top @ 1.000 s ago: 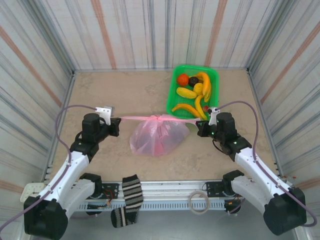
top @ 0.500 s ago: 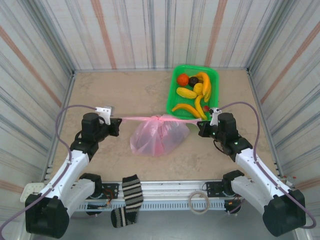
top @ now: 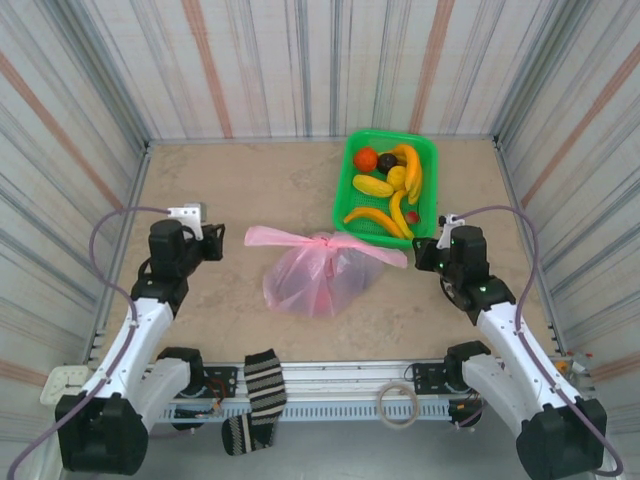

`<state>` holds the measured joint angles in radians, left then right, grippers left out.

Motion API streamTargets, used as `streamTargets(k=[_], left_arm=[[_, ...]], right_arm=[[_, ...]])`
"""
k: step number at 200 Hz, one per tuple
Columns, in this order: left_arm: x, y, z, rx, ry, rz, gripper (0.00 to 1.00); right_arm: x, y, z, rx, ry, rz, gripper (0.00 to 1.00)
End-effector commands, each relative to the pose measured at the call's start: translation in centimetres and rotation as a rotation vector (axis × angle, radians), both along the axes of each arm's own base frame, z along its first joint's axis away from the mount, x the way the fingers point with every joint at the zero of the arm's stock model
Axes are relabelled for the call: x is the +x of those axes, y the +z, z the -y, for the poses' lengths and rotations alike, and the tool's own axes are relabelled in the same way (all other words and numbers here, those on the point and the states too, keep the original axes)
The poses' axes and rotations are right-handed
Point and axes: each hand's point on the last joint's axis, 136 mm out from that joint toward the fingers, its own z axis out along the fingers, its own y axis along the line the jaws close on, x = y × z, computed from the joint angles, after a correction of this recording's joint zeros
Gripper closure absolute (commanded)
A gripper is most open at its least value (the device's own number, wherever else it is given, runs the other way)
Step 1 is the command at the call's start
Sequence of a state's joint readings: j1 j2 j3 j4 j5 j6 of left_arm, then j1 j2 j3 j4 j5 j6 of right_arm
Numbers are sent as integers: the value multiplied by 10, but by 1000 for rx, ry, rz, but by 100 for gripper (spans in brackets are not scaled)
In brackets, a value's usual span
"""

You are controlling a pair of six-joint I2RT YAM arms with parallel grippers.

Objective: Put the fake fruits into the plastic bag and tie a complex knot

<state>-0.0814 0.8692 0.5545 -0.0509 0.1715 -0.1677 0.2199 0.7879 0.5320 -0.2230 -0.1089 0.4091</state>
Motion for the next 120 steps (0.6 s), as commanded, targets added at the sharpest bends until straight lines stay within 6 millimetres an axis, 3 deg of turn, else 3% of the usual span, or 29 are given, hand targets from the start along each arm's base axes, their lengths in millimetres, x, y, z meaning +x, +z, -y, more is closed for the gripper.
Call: streamTargets(k=[1,23,29,42,67,83,98,109,120], left_arm=[[3,44,-4,17,20,112,49],[-3,74,-9,37,34,172,36],[-5,82,-12,48,52,188,34],[-11,100,-23,75,104,221,27],[-21,131,-40,122,190,298,17],[-22,142,-50,154,237,339,14],[-19,140,-61,170,300,337,11],[-16,132,-72,172,371,315,2],[-13,122,-81,175,427,297,1]], right_arm=[[-2,31,4,-54,16,52,52],[-9,59,2,-75,61,87,25],[-11,70,3,-91,64,105,14],[-15,89,11,-132,47,126,0],[-19,121,30,-209,-17,182,1],[-17,130,46,-245,-87,210,1],[-11,129,60,-271,-156,229,1],[-5,124,70,-287,-202,233,1],[1,116,81,-298,-251,227,1]])
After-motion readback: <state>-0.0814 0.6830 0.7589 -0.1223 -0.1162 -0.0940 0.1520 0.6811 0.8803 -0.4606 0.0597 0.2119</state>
